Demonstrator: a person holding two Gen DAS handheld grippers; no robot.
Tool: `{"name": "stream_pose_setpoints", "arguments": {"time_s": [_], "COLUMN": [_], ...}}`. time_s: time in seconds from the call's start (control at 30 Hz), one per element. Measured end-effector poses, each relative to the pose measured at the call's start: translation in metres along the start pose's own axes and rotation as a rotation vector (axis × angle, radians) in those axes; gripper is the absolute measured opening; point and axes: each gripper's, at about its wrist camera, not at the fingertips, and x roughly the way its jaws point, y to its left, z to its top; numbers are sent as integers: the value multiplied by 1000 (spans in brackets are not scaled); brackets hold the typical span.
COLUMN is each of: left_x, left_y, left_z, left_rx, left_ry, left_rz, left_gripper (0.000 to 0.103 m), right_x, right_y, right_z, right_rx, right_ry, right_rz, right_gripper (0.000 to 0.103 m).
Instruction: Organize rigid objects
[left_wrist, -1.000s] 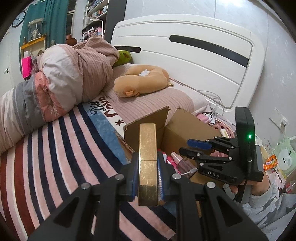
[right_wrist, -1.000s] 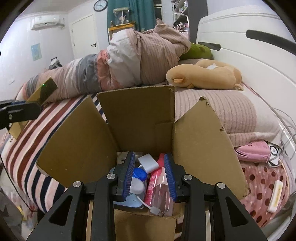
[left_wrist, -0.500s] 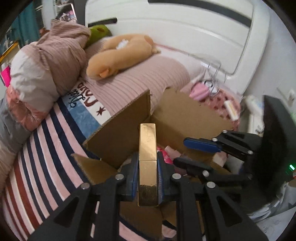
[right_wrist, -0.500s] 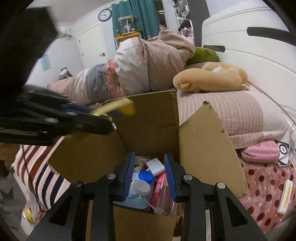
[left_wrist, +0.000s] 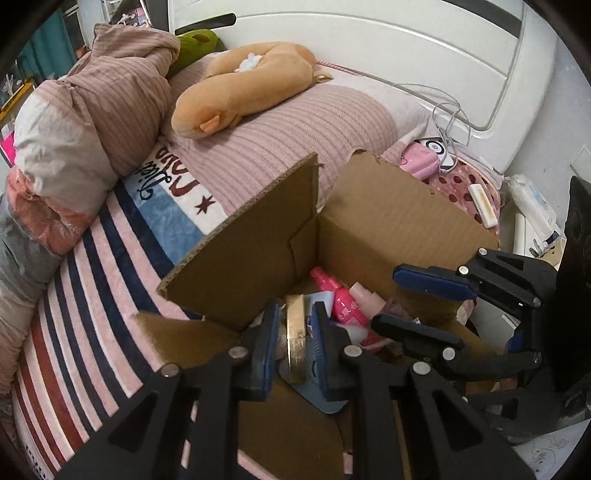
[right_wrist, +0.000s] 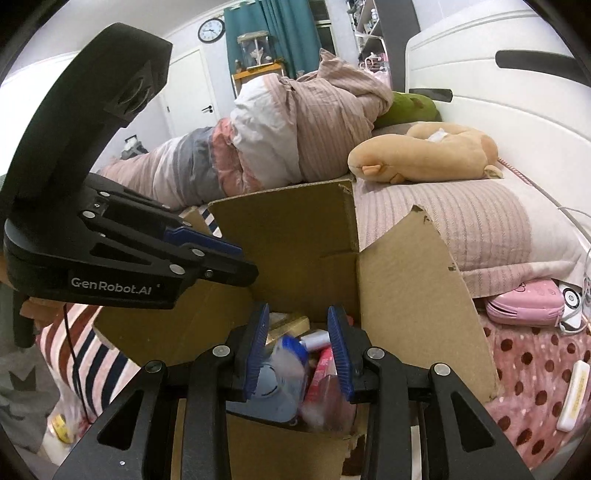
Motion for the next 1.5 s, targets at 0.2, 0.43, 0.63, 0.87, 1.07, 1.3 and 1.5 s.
{"name": "stream_pose_setpoints", "arguments": {"time_s": [0.2, 0.43, 0.63, 0.87, 1.07, 1.3, 1.5], "left_x": [-18, -64, -110, -146, -149, -146, -147], "left_y": [4, 8, 17, 33, 39, 43, 43], "left_z": [-10, -43, -87, -135, -161, -165, -167], "left_rx": [-34, -109, -233, -427, -507, -529, -536], "left_ry": [-45, -193, -372, -543, -576, -566, -567], "left_rz": [-6, 28, 135, 251, 332, 346, 364], "left_gripper": [26, 62, 87, 102, 102, 102, 102], "right_x": [-3, -11, -23, -50, -66, -72, -72], "right_y": [2, 9, 13, 23, 41, 56, 57], "right_z": [2, 6, 15, 27, 29, 30, 30], "right_rx": [0, -15, -31, -66, -146, -183, -179], "right_ry": [3, 5, -25, -139, -243, -272, -269], "right_rz": [-12, 9, 25, 62, 86, 144, 156], "right_gripper": [35, 47, 55, 83, 96, 96, 96]}}
